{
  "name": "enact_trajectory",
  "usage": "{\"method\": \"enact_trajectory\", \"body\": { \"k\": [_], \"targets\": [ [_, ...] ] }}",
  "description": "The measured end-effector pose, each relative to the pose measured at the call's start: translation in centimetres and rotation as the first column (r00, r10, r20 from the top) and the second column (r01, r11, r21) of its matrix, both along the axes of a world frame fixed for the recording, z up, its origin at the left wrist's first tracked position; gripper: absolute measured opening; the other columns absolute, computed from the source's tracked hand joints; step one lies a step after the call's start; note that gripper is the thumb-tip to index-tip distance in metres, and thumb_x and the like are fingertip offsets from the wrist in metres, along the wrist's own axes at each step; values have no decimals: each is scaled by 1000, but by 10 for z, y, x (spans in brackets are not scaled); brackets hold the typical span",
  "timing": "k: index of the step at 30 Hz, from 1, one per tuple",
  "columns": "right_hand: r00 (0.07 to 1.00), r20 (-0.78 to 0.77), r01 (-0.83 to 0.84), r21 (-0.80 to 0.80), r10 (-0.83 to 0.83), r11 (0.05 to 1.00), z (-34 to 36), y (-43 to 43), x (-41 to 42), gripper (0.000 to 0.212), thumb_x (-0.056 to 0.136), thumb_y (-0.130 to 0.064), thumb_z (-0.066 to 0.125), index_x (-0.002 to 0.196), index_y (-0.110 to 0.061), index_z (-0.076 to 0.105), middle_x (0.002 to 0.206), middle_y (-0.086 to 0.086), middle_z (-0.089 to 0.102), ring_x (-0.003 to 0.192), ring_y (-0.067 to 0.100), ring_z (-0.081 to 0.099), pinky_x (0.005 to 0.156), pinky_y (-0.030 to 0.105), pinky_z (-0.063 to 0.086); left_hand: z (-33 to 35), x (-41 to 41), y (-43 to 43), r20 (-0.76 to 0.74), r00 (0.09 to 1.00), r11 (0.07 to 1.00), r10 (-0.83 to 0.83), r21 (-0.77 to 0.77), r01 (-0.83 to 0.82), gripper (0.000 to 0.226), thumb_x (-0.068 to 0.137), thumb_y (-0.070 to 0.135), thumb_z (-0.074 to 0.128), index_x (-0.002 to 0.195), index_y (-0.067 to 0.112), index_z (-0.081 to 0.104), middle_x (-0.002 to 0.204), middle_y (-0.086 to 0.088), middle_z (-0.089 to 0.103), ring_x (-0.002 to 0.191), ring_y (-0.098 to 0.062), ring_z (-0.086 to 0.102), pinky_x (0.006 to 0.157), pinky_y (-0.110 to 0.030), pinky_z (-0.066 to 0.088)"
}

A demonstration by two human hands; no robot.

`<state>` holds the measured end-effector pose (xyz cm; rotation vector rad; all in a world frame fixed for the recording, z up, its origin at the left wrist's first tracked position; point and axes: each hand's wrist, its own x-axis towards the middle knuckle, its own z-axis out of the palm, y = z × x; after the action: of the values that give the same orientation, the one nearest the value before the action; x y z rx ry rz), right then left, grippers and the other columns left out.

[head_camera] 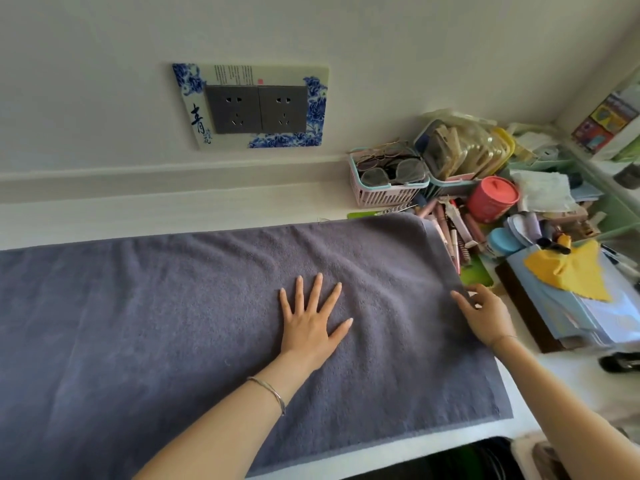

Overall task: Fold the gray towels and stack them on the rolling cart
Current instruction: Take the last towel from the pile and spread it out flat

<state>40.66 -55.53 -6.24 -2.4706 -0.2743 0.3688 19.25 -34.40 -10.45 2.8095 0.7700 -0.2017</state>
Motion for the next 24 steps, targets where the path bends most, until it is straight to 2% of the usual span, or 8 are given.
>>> {"method": "enact_trajectory", "body": {
  "k": [3, 7, 9, 13, 15, 18, 21, 24],
  "targets": [
    [971, -115, -209, 32, 211, 977, 23, 2, -4, 38, 86, -27, 67, 118, -9, 60, 111, 11, 67, 91, 19, 61, 87, 32, 47, 4, -2, 3, 4, 1000, 999, -15, -42, 15, 72, 78, 74, -11, 142, 42, -20, 156, 4, -22, 142, -30, -24, 110, -57, -19],
    [799, -418, -251, 421, 432, 872, 84, 44, -41, 35, 92, -12, 58, 126, -11, 53, 127, -2, 59, 97, -2, 64, 77, 20, 55, 15, -17, 15, 146, 987, 969, 61, -245, -24, 57, 97, 55, 16, 149, 38, -2, 159, 9, -6, 145, -16, -15, 116, -44, -14],
    [760, -388, -286, 520, 521, 805, 105, 78, -65, 39, 88, -18, 63, 125, -8, 53, 129, 7, 59, 104, -4, 57, 94, 31, 51, 22, -33, 23, 272, 945, 938, 181, -337, -83, 56, 99, 51, 21, 150, 35, 7, 159, 10, 7, 146, -13, -5, 119, -38, -6],
    [648, -323, -372, 655, 689, 658, 111, 156, -126, 53, 91, -8, 58, 139, -22, 42, 120, -8, 62, 103, 0, 60, 96, 20, 46, 30, -78, 52, 421, 742, 727, 522, -674, -129, 47, 100, 43, 28, 146, 30, 30, 148, 13, 30, 143, -8, 18, 119, -34, 15],
    [585, -297, -487, 616, 755, 620, 107, 196, -165, 61, 92, -14, 59, 145, -29, 33, 119, -4, 62, 108, 11, 61, 95, 30, 50, 36, -105, 71, 451, 573, 628, 684, -764, -149, 44, 101, 41, 27, 141, 28, 38, 147, 6, 37, 136, -5, 31, 116, -31, 23],
    [433, -370, -570, 594, 822, 568, 86, 232, -207, 52, 96, -20, 54, 143, -28, 34, 83, 3, 64, 74, 14, 62, 66, 23, 54, 39, -148, 96, 433, 445, 591, 784, -742, -317, 46, 103, 34, 22, 143, 19, 37, 148, -1, 38, 135, -10, 34, 109, -22, 22],
    [549, -195, -726, 370, 813, 579, 49, 244, -219, 37, 97, -27, 51, 133, -17, 50, 109, 6, 65, 94, 15, 60, 87, 29, 51, 33, -184, 112, 451, 592, 739, 668, -494, -458, 65, 95, 53, 12, 144, 17, 37, 149, -2, 38, 140, -21, 30, 113, -33, 19],
    [678, 131, -734, 60, 723, 677, 4, 226, -212, 44, 96, -44, 42, 134, -23, 50, 136, 0, 49, 128, 19, 41, 112, 38, 30, 13, -201, 115, 187, 820, 836, 540, -234, -497, 86, 75, 63, -11, 150, 31, 17, 157, 11, 14, 147, -18, 5, 115, -46, -1]
  ]
}}
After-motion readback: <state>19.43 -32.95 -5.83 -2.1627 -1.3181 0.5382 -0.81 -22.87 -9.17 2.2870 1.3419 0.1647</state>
